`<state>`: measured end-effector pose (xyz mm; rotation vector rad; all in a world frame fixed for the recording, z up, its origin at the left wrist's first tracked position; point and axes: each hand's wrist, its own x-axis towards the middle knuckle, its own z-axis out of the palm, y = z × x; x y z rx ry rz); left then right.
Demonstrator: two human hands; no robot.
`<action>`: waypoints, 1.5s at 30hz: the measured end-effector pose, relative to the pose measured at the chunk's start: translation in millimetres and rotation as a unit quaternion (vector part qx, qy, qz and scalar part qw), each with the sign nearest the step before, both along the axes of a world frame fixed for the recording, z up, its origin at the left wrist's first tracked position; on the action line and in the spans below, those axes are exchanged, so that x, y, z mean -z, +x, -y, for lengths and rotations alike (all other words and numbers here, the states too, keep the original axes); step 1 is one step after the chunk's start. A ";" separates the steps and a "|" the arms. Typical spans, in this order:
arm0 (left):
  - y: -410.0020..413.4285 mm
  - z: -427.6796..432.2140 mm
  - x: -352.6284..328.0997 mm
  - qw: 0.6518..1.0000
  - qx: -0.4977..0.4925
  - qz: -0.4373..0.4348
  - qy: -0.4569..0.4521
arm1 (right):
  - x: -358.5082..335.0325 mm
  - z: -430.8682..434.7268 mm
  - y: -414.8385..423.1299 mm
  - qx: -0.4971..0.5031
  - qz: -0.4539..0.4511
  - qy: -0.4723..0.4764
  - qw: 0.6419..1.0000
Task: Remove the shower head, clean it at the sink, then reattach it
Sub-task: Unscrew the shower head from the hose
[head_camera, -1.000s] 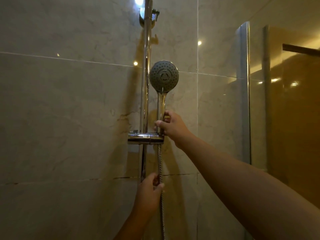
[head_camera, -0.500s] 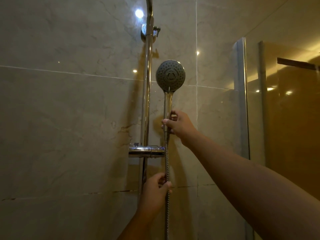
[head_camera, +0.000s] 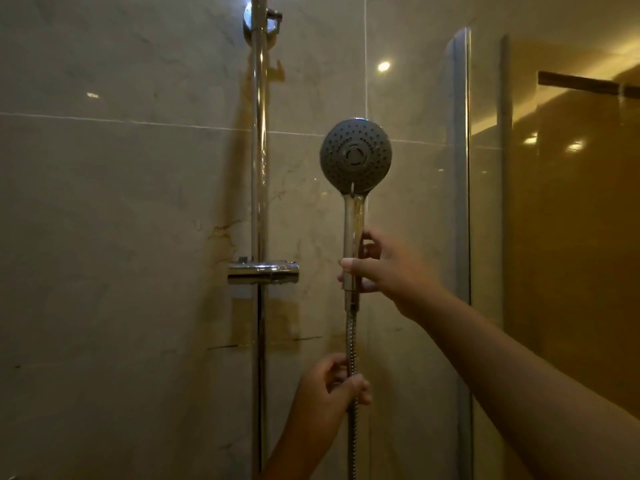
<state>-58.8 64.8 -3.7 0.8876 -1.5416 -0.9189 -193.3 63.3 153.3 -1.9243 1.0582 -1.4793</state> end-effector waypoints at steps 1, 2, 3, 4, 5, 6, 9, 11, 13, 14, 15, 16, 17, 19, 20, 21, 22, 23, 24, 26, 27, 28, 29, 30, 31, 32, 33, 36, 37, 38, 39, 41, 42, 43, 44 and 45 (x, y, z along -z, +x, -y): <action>-3.6 -7.5 3.1 1.000 0.001 -0.013 0.007 | 10.7 -6.5 -5.0 -0.004 0.005 0.002 1.000; -6.9 -14.9 5.8 1.000 0.004 -0.029 0.012 | 21.5 -12.5 -9.2 -0.006 0.009 0.004 1.000; -9.5 -22.3 7.9 0.999 0.006 -0.045 0.014 | 32.7 -18.1 -12.9 -0.012 0.011 0.004 1.000; -12.2 -30.0 10.4 0.998 0.005 -0.065 0.017 | 44.9 -22.7 -15.9 -0.020 0.013 0.006 1.000; -13.3 -37.3 13.1 0.996 0.001 -0.083 0.020 | 57.0 -26.5 -18.1 -0.028 0.014 0.006 0.999; -13.8 -43.9 16.4 0.995 -0.004 -0.096 0.025 | 68.8 -31.0 -19.9 -0.036 0.016 0.007 0.999; -13.5 -65.9 30.5 0.995 -0.001 -0.091 0.040 | 103.5 -42.8 -25.4 -0.061 0.027 0.009 0.998; -14.2 -82.2 43.7 0.995 0.005 -0.088 0.055 | 123.8 -52.4 -27.5 -0.069 0.030 0.012 0.997; -16.2 -98.5 58.7 0.995 0.009 -0.076 0.068 | 144.2 -62.2 -28.9 -0.082 0.019 0.016 0.996; -19.0 -106.8 67.1 0.995 0.009 -0.064 0.075 | 154.6 -66.6 -30.3 -0.088 0.009 0.022 0.996; -22.1 -114.7 76.7 0.995 0.008 -0.055 0.082 | 165.1 -70.8 -32.2 -0.096 0.001 0.031 0.995; -25.1 -122.2 86.3 0.995 0.006 -0.049 0.089 | 175.9 -75.2 -33.8 -0.109 -0.002 0.040 0.993; -28.6 -129.6 96.4 0.994 0.002 -0.046 0.096 | 186.1 -80.0 -35.4 -0.121 -0.006 0.045 0.992; -36.7 -141.6 115.7 0.993 -0.013 -0.044 0.107 | 205.4 -88.5 -37.1 -0.127 -0.014 0.062 0.990; -40.7 -147.5 125.2 0.992 -0.021 -0.046 0.114 | 214.9 -93.0 -37.5 -0.129 -0.005 0.079 0.989; -44.6 -153.0 135.1 0.991 -0.031 -0.049 0.120 | 224.2 -98.1 -37.1 -0.135 0.015 0.102 0.985; -48.7 -158.2 142.7 0.990 -0.038 -0.048 0.129 | 232.3 -103.0 -36.5 -0.148 0.043 0.126 0.980; -53.1 -164.0 150.6 0.988 -0.042 -0.046 0.141 | 241.1 -108.9 -36.3 -0.165 0.074 0.155 0.971; -57.4 -170.6 158.7 0.986 -0.041 -0.048 0.155 | 250.8 -115.2 -35.5 -0.185 0.107 0.187 0.959; -65.4 -180.3 173.1 0.982 -0.036 -0.055 0.179 | 267.2 -125.8 -35.7 -0.219 0.162 0.239 0.932; -68.0 -183.7 179.3 0.980 -0.036 -0.061 0.184 | 273.5 -128.8 -36.3 -0.236 0.179 0.255 0.920; -69.6 -186.7 184.8 0.980 -0.039 -0.066 0.186 | 279.0 -130.5 -36.4 -0.248 0.193 0.268 0.911; -70.8 -189.6 188.6 0.979 -0.045 -0.071 0.187 | 282.7 -131.6 -36.8 -0.258 0.202 0.279 0.903; -71.6 -192.6 191.1 0.979 -0.053 -0.072 0.186 | 285.5 -131.6 -36.5 -0.264 0.208 0.288 0.896; -72.3 -194.6 193.2 0.978 -0.064 -0.070 0.185 | 287.5 -130.8 -35.2 -0.266 0.209 0.295 0.894; -73.0 -196.7 193.9 0.978 -0.074 -0.070 0.184 | 288.6 -130.0 -32.7 -0.261 0.206 0.301 0.894; -73.4 -197.9 196.4 0.977 -0.085 -0.072 0.183 | 289.5 -129.4 -29.3 -0.251 0.205 0.306 0.895; -75.2 -201.3 199.1 0.976 -0.099 -0.092 0.173 | 294.5 -126.8 -18.5 -0.225 0.226 0.318 0.893; -75.2 -201.0 202.4 0.976 -0.108 -0.092 0.163 | 296.0 -126.5 -15.6 -0.225 0.239 0.323 0.888; -75.3 -200.5 206.5 0.977 -0.119 -0.085 0.156 | 297.0 -126.5 -13.6 -0.227 0.254 0.328 0.881; -75.3 -199.6 210.9 0.977 -0.132 -0.078 0.148 | 297.3 -126.7 -11.9 -0.229 0.270 0.333 0.874; -76.0 -198.5 216.7 0.978 -0.148 -0.073 0.130 | 295.7 -127.8 -10.2 -0.224 0.297 0.343 0.863; -76.8 -198.2 216.8 0.978 -0.150 -0.073 0.125 | 294.9 -128.0 -9.7 -0.220 0.307 0.346 0.859; -77.2 -197.7 215.5 0.979 -0.150 -0.069 0.119 | 293.4 -127.8 -9.8 -0.219 0.318 0.347 0.855; -77.5 -197.3 212.7 0.981 -0.147 -0.063 0.111 | 290.7 -127.5 -10.1 -0.223 0.331 0.345 0.849; -76.9 -197.4 208.7 0.983 -0.145 -0.057 0.099 | 286.9 -127.2 -10.9 -0.233 0.347 0.344 0.841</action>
